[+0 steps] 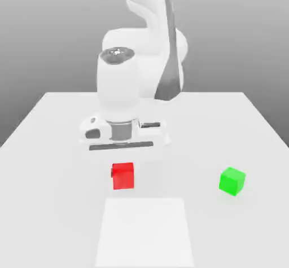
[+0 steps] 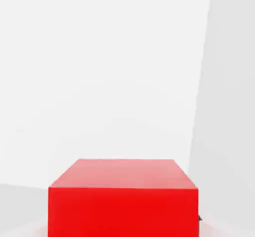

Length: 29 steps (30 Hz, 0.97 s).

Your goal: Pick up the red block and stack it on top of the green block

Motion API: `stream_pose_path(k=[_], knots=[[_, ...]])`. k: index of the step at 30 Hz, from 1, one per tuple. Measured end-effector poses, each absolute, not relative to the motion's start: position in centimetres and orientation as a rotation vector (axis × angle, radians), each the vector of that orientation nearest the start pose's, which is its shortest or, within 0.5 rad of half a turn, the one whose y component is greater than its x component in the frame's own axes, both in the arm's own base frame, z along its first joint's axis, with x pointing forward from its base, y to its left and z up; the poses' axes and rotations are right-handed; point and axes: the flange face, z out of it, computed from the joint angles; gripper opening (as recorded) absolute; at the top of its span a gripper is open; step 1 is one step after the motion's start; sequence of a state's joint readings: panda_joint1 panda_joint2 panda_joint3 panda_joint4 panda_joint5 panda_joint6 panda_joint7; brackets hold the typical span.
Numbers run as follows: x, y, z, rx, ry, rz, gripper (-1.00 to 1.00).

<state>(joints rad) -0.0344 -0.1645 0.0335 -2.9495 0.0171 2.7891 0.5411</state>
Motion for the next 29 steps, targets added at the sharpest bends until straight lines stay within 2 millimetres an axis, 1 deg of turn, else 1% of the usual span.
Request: stream_pose_path(k=[3, 6, 9, 13, 15, 17, 24, 27, 28, 29], knots=[[32.9, 5.4, 22.8, -3.058, 0.708, -0.008, -1.00], [31.8, 11.0, 23.4, -3.090, 0.547, -0.009, -1.00], [29.8, 16.4, 24.0, -3.115, 0.383, -0.007, -1.00], [25.6, 22.9, 24.6, -3.136, 0.163, -0.001, -1.00], [24.8, 24.0, 24.2, -3.142, 0.125, -0.005, -1.00], [24.8, 24.3, 23.6, -3.146, 0.119, -0.012, -1.00], [24.9, 24.4, 20.2, -3.148, 0.121, -0.018, -1.00], [24.6, 24.3, 18.4, -3.142, 0.115, -0.007, -1.00], [24.5, 24.3, 18.0, -3.141, 0.113, -0.004, 1.00], [24.5, 24.3, 18.0, -3.141, 0.113, -0.004, 1.00]])
